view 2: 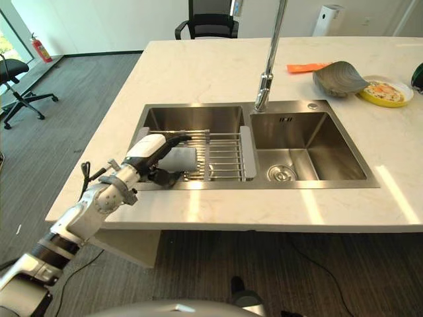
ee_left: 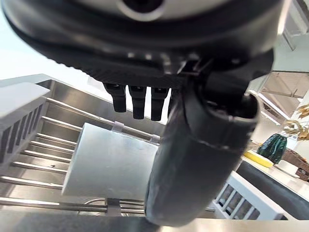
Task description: Place the dishes in the dishwasher.
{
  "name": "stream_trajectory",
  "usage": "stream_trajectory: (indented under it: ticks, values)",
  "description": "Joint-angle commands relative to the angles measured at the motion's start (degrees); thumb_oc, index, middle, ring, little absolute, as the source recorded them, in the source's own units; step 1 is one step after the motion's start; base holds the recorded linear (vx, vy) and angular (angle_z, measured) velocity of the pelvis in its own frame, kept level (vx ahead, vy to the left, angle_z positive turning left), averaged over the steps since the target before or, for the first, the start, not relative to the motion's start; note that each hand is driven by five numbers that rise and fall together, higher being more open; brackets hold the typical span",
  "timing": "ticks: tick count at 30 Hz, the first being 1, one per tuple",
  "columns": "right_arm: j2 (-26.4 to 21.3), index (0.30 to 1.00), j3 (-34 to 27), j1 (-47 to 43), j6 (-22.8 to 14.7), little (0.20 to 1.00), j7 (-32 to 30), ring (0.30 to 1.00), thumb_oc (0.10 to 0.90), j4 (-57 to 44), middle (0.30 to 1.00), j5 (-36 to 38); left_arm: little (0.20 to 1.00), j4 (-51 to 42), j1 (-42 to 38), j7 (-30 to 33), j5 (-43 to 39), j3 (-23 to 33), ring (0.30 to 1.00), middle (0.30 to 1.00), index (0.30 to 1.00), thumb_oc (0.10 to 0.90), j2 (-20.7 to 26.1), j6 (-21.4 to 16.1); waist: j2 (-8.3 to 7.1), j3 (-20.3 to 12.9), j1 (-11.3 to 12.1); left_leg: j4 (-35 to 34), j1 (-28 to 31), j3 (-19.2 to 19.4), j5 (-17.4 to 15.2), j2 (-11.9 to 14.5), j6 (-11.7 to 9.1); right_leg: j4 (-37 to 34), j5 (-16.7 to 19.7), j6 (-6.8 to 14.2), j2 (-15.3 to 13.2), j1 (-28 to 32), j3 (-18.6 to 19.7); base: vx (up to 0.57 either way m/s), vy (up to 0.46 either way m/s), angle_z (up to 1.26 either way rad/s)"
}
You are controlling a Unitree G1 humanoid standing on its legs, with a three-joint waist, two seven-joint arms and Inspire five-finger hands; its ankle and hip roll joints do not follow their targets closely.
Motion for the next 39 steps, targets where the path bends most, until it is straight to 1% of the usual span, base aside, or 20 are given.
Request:
stream_trajectory:
  ticks: [1,5,10,16,17,18,19,20,22,26,27,28,29,30,31,32,34,37,38,39]
  values:
    - [-0.9,0.9,0.9,-0.8,-1.1,0.9,-0.3,0.9,0.8,-0.7,0.9,0.5,0.9,4.0,-11.2,4.4,3.5,0.1,0.9,0.9,0.9,0.8,-0.2,1.0,-1.74,-0.2,-1.0,0.6,-0.5,1.7,-2.2,0.2,-2.3,1.1,-10.3,2.4,-1.8,4.8,-1.7,0.0,0.0,0.0]
    - [-0.9,0.9,1.8,-0.6,-1.1,0.9,-0.2,0.9,0.8,-1.8,0.9,0.6,0.9,9.1,-14.6,4.8,6.1,-1.9,0.9,0.9,0.9,0.8,-0.2,2.2,-1.6,-0.2,-1.4,0.6,-0.5,1.9,-2.0,0.3,-2.4,1.1,-10.2,2.4,-1.6,4.8,-1.4,0.0,-0.005,-0.01]
    - [-1.7,0.9,3.3,0.4,-1.3,0.9,0.2,0.9,0.8,-3.8,0.9,0.5,0.9,17.9,-20.5,3.7,8.8,-7.2,0.9,0.9,0.9,0.8,-0.2,3.1,-1.45,-0.2,-2.0,0.6,-0.4,1.9,-1.8,0.5,-2.5,1.1,-10.1,2.5,-1.5,4.9,-1.5,-0.01,-0.012,0.0]
    - [-1.9,0.9,5.0,2.0,-1.4,0.9,1.1,0.9,0.8,-7.4,0.9,0.1,0.9,25.5,-23.4,2.1,11.1,-11.0,0.9,0.9,0.9,0.8,-0.7,3.7,-1.38,-0.3,-2.6,0.6,-0.3,1.9,-1.6,0.6,-2.6,1.1,-10.1,2.5,-1.2,4.8,-1.3,0.0,0.0,0.0]
    - [-1.5,0.9,5.3,4.1,-2.4,0.9,1.9,0.9,0.8,-10.0,0.9,0.1,0.589,25.4,-22.9,2.2,11.7,-10.6,0.589,0.589,0.589,0.593,-0.2,3.8,-1.38,-0.2,-2.6,0.6,-0.3,1.9,-1.6,0.6,-2.6,1.1,-10.2,2.4,-1.2,4.8,-1.1,0.0,0.0,0.0]
    - [-1.5,0.9,5.3,4.1,-2.4,0.9,1.9,0.9,0.8,-10.0,0.9,0.1,0.589,25.4,-22.9,2.2,11.7,-10.6,0.589,0.589,0.589,0.593,-0.2,3.8,-1.38,-0.2,-2.6,0.6,-0.3,1.9,-1.6,0.6,-2.6,1.1,-10.2,2.4,-1.2,4.8,-1.1,0.0,0.0,0.0]
    - [-1.2,0.9,6.4,3.9,-2.2,0.9,1.5,0.9,0.8,-9.5,0.9,-0.3,0.3,25.8,-22.5,2.9,12.0,-10.6,0.3,0.3,0.3,0.4,-0.3,4.3,-1.32,-0.3,-2.6,0.6,-0.3,1.9,-1.6,0.6,-2.6,1.1,-10.2,2.4,-1.2,4.9,-1.1,-0.03,-0.001,0.0]
    - [-1.1,0.9,7.0,1.8,-1.9,0.9,0.8,0.9,0.8,-7.7,0.9,-0.3,0.3,27.4,-22.4,5.1,10.9,-10.4,0.3,0.3,0.3,0.4,-1.3,4.2,-1.22,-0.3,-2.7,0.6,-0.4,1.9,-1.5,0.5,-2.5,1.1,-10.1,2.4,-1.1,4.7,-0.8,-0.03,0.0,-0.01]
    - [-1.4,0.9,7.0,0.8,-1.9,0.9,0.6,0.9,0.8,-7.1,0.9,-0.4,0.3,27.1,-22.7,5.5,10.8,-10.8,0.3,0.3,0.3,0.4,-0.9,3.8,-1.16,-0.3,-2.6,0.6,-0.4,1.9,-1.5,0.5,-2.5,1.1,-10.0,2.4,-1.1,4.7,-0.7,-0.01,0.002,-0.03]
    - [-1.5,0.9,7.5,-2.2,-2.4,0.9,0.0,0.9,0.8,-5.5,0.9,-0.2,0.3,22.6,-22.2,10.0,7.2,-8.5,0.3,0.3,0.3,0.4,0.1,2.3,-1.13,-0.3,-2.0,0.6,-0.6,1.6,-1.6,0.3,-2.3,1.1,-9.9,2.3,-1.2,4.5,-0.3,-0.01,0.002,-0.05]
    - [-0.8,0.9,7.6,-2.6,-3.0,0.9,-0.3,0.9,0.8,-5.6,0.9,0.2,0.3,15.6,-18.6,15.2,1.5,-3.1,0.3,0.3,0.3,0.4,0.4,-1.1,-1.38,-0.4,-1.5,0.6,-0.6,1.3,-1.7,0.2,-2.3,1.1,-9.9,2.2,-1.2,4.5,-0.3,0.0,0.0,0.0]
    - [-0.9,0.9,7.7,-2.6,-3.0,0.9,-0.3,0.9,0.8,-5.6,0.9,0.2,0.3,15.4,-18.4,15.1,1.4,-2.8,0.3,0.3,0.3,0.4,0.5,-1.1,-1.35,-0.5,-1.7,0.6,-0.6,1.3,-1.7,0.2,-2.3,1.1,-9.9,2.2,-1.2,4.6,-0.3,0.0,0.0,0.0]
    - [-0.5,0.9,8.0,-3.0,-3.0,0.9,-0.5,0.9,0.8,-5.4,0.9,0.2,0.3,13.7,-16.6,16.2,-1.8,-0.3,0.3,0.3,0.3,0.4,0.2,-1.7,-1.4,-0.6,-1.4,0.6,-0.5,1.2,-1.7,0.2,-2.2,1.1,-9.9,2.2,-1.2,4.6,-0.3,0.0,0.0,0.0]
    - [0.0,0.9,8.2,-3.5,-3.0,0.9,-0.6,0.9,0.8,-5.1,0.9,0.0,0.3,11.7,-14.4,18.6,-6.7,3.8,0.3,0.3,0.3,0.4,-1.5,-1.9,-1.52,-0.8,-1.1,0.6,-0.6,1.1,-1.8,0.2,-2.2,1.1,-9.9,2.1,-1.3,4.5,-0.4,0.03,-0.023,0.0]
    - [1.3,0.9,8.0,-3.8,-3.0,0.9,-1.3,0.9,0.8,-4.6,0.9,-0.4,0.3,7.0,-11.7,22.1,-13.3,9.7,0.3,0.3,0.3,0.4,-5.3,-3.1,-1.81,-0.9,-0.4,0.6,-0.8,0.8,-1.8,0.1,-2.1,1.1,-9.8,2.0,-1.3,4.4,-0.3,0.0,0.0,0.0]
    - [1.1,0.9,8.1,-3.7,-3.0,0.9,-1.3,0.9,0.8,-4.6,0.9,-0.4,0.3,6.5,-11.2,21.9,-13.3,10.0,0.3,0.3,0.3,0.4,-5.3,-2.9,-1.69,-0.9,-0.5,0.6,-0.8,0.8,-1.8,0.1,-2.1,1.1,-9.9,2.0,-1.3,4.4,-0.3,0.0,0.0,0.0]
    - [1.9,0.9,8.0,-3.6,-2.7,0.9,-2.5,0.9,0.8,-4.7,0.9,-1.1,0.3,-1.0,-7.4,24.8,-25.5,16.8,0.3,0.3,0.3,0.4,-12.2,-5.6,-1.91,-1.0,0.3,0.6,-1.4,0.2,-1.8,0.0,-2.0,1.1,-9.8,1.8,-1.2,4.2,-0.5,0.0,0.0,0.0]
    - [1.5,0.9,7.9,-3.7,-2.4,0.9,-3.0,0.9,0.8,-4.9,0.9,-0.9,0.3,-5.5,-6.6,24.5,-31.3,18.9,0.3,0.3,0.3,0.4,-13.7,-7.5,-1.74,-1.2,0.9,0.6,-2.0,-0.2,-1.7,0.0,-2.0,1.1,-9.8,1.7,-1.2,3.9,-1.0,0.0,-0.008,0.03]
    - [1.5,0.9,7.7,-4.0,-2.3,0.9,-3.1,0.9,0.8,-5.3,0.9,-0.6,0.3,-10.9,-4.7,24.3,-34.4,21.0,0.3,0.3,0.3,0.4,-14.6,-8.9,-1.57,-1.2,1.9,0.6,-2.6,-0.8,-1.4,0.0,-2.2,1.1,-10.2,1.6,-1.3,4.0,-1.7,0.0,-0.025,0.08]
    - [1.5,0.9,7.7,-4.0,-2.3,0.9,-3.1,0.9,0.8,-5.3,0.9,-0.6,0.3,-11.2,-4.5,24.2,-34.4,21.2,0.3,0.3,0.3,0.4,-14.6,-8.7,-1.54,-1.2,1.8,0.6,-2.7,-0.9,-1.4,0.0,-2.2,1.1,-10.2,1.5,-1.3,4.0,-1.8,-0.03,-0.056,0.12]
